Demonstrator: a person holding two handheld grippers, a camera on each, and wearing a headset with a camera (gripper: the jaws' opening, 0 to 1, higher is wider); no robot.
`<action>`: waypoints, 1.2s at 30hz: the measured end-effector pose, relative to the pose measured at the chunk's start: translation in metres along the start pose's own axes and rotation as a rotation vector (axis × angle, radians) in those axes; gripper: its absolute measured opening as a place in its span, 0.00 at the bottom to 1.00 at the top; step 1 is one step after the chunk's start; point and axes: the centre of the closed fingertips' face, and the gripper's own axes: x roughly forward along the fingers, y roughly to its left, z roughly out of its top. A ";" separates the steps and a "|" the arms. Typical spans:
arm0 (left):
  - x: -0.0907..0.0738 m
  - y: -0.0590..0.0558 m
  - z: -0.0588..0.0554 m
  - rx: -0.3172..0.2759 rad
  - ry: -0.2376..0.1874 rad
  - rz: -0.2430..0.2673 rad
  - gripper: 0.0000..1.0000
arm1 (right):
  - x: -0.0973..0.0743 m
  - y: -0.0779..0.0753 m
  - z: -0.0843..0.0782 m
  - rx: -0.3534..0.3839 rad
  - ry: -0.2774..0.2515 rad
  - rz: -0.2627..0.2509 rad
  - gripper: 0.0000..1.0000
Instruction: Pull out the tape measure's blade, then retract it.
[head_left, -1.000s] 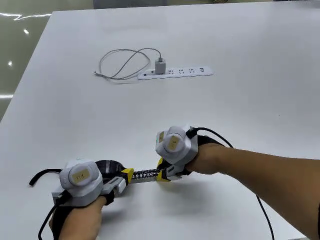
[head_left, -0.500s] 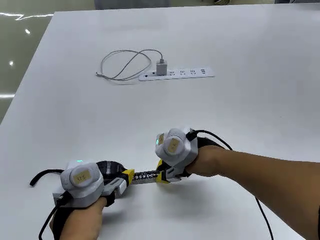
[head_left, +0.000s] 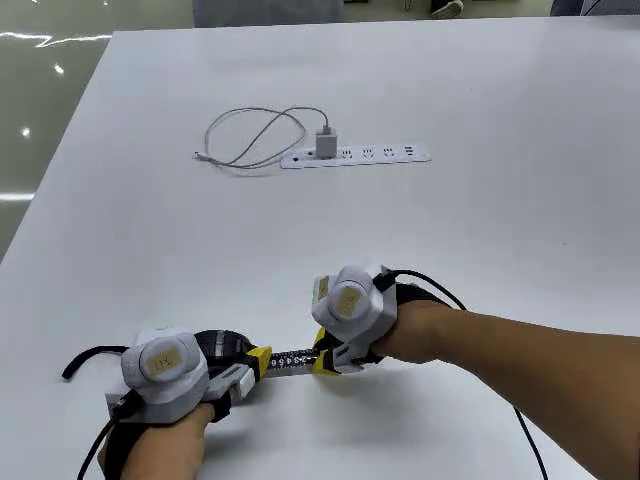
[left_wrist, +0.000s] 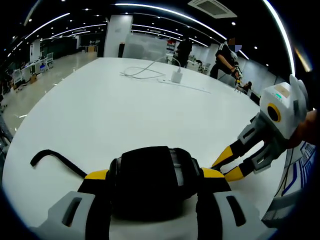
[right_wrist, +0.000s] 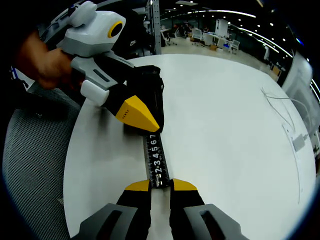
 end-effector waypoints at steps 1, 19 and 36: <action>0.000 0.000 0.000 0.000 0.000 0.000 0.65 | 0.000 0.000 0.000 0.001 0.000 0.001 0.09; -0.001 0.000 0.001 -0.002 -0.010 -0.016 0.65 | 0.005 0.003 0.009 -0.003 -0.017 0.017 0.10; -0.001 0.000 0.000 -0.010 -0.006 -0.019 0.66 | 0.011 0.005 0.016 -0.006 -0.028 0.016 0.10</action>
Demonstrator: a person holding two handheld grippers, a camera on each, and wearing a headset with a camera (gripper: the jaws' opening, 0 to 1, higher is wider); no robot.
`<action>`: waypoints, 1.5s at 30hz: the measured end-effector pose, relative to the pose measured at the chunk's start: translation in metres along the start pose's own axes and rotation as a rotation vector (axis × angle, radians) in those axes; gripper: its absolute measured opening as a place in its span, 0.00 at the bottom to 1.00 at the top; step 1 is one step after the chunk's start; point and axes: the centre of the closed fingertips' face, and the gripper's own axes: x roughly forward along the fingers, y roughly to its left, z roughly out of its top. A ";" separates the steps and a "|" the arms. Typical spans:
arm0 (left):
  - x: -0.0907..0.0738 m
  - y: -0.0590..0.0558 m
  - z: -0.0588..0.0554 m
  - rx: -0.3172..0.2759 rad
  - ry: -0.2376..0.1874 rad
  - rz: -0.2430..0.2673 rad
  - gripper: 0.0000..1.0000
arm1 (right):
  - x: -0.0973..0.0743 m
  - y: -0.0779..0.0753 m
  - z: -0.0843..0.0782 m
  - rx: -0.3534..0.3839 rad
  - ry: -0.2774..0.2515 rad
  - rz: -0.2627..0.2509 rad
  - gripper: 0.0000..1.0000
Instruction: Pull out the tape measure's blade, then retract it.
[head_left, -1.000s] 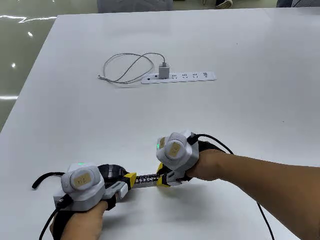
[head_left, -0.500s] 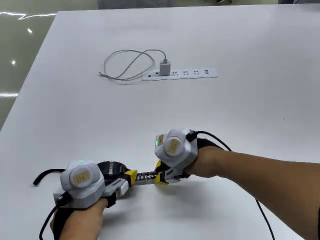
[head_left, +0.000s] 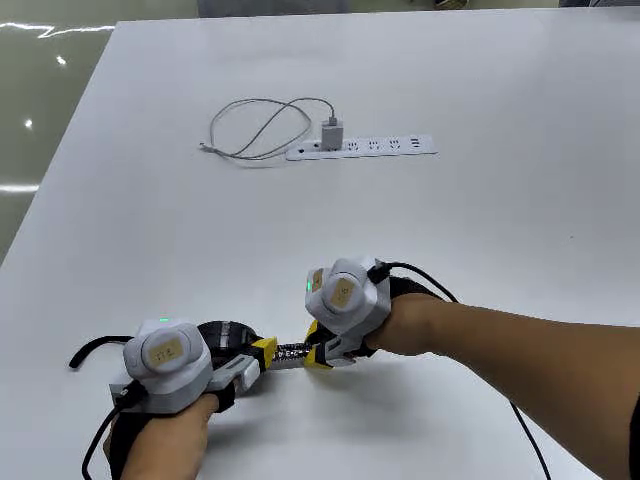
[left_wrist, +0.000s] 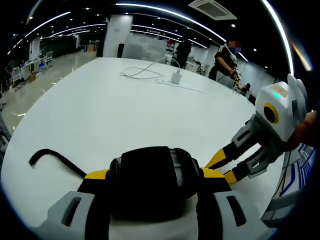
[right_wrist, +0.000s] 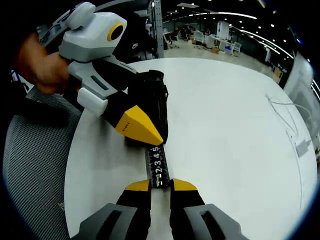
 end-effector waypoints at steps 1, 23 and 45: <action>0.000 0.000 0.000 0.001 -0.001 0.000 0.66 | 0.000 0.000 0.001 0.003 -0.001 -0.001 0.10; 0.000 0.000 0.000 0.000 0.001 -0.001 0.66 | 0.003 0.002 0.008 0.003 -0.015 0.005 0.09; -0.001 -0.001 0.000 0.001 0.003 -0.002 0.66 | 0.011 0.002 0.018 0.022 -0.036 0.023 0.09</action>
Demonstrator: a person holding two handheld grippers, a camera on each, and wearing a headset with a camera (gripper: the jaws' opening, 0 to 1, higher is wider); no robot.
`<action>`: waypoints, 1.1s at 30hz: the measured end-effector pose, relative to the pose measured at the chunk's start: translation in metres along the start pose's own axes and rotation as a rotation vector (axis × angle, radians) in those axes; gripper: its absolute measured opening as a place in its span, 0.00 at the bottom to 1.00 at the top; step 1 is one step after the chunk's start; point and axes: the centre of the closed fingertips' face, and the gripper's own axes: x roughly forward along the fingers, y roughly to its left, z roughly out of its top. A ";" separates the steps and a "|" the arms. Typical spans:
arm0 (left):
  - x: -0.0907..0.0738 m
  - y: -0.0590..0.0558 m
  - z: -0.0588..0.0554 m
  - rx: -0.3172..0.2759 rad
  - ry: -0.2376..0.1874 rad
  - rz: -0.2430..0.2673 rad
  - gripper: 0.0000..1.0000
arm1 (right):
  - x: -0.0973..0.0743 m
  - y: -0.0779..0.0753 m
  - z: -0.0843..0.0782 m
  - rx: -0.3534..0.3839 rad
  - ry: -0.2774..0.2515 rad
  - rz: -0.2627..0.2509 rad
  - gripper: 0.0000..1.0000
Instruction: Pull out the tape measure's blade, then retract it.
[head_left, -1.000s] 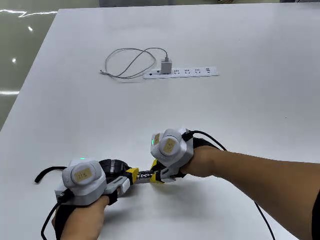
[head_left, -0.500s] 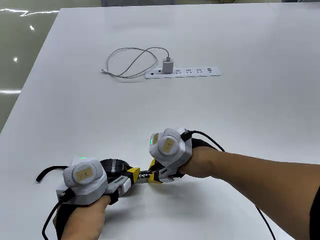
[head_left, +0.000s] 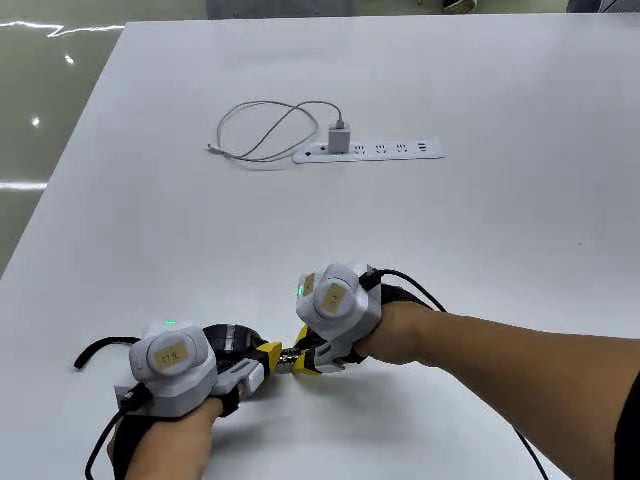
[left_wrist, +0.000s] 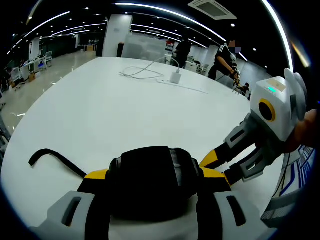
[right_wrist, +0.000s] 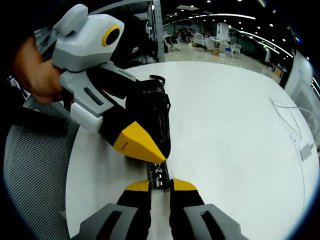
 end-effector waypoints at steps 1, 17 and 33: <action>0.000 0.000 0.000 -0.001 0.001 0.000 0.66 | 0.000 0.000 0.000 -0.006 -0.002 0.001 0.09; 0.000 0.001 0.000 -0.011 -0.003 -0.002 0.65 | 0.004 0.002 0.007 -0.018 -0.021 -0.005 0.10; 0.000 0.001 0.000 -0.021 -0.003 -0.001 0.65 | 0.010 0.001 0.014 -0.021 -0.055 -0.005 0.10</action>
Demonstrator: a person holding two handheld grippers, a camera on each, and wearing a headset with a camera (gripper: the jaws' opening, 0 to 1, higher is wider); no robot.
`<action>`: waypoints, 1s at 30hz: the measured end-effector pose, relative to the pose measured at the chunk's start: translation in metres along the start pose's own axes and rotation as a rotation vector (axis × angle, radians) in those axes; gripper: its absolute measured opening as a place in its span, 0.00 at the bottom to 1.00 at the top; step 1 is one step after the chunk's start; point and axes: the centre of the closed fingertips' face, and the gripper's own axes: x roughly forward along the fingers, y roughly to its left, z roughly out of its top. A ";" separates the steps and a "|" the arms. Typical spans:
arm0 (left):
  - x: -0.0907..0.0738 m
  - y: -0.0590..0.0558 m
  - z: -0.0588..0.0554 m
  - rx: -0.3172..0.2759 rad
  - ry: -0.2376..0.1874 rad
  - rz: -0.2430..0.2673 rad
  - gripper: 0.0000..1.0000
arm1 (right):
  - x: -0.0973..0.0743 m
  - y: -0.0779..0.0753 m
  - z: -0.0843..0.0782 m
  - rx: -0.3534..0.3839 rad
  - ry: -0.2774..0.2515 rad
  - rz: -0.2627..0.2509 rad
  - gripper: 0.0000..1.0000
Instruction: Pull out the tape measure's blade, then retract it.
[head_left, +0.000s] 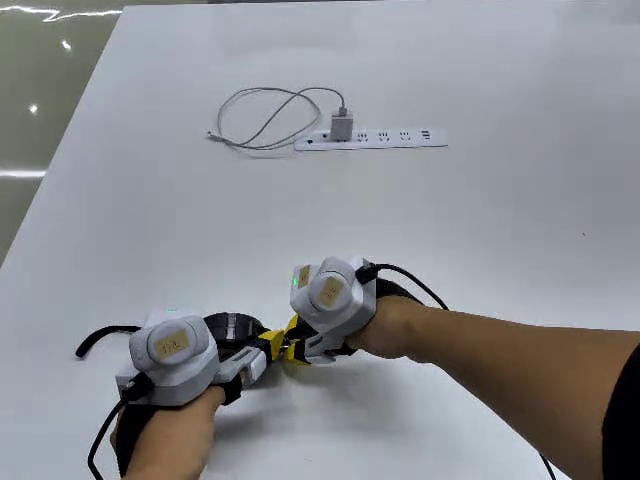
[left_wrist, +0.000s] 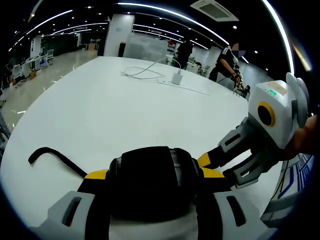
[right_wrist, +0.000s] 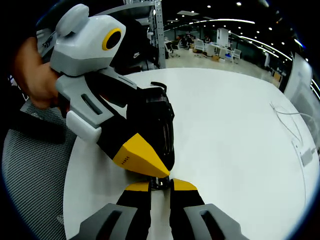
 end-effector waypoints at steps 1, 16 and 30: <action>0.000 0.000 0.000 -0.001 0.000 0.000 0.65 | 0.000 0.000 0.001 0.003 -0.003 0.003 0.10; 0.000 -0.001 -0.001 0.001 0.008 -0.009 0.66 | 0.005 0.003 0.007 0.009 -0.041 -0.005 0.10; 0.000 -0.001 0.000 -0.006 -0.001 0.001 0.67 | 0.004 0.002 0.007 -0.008 -0.037 -0.002 0.11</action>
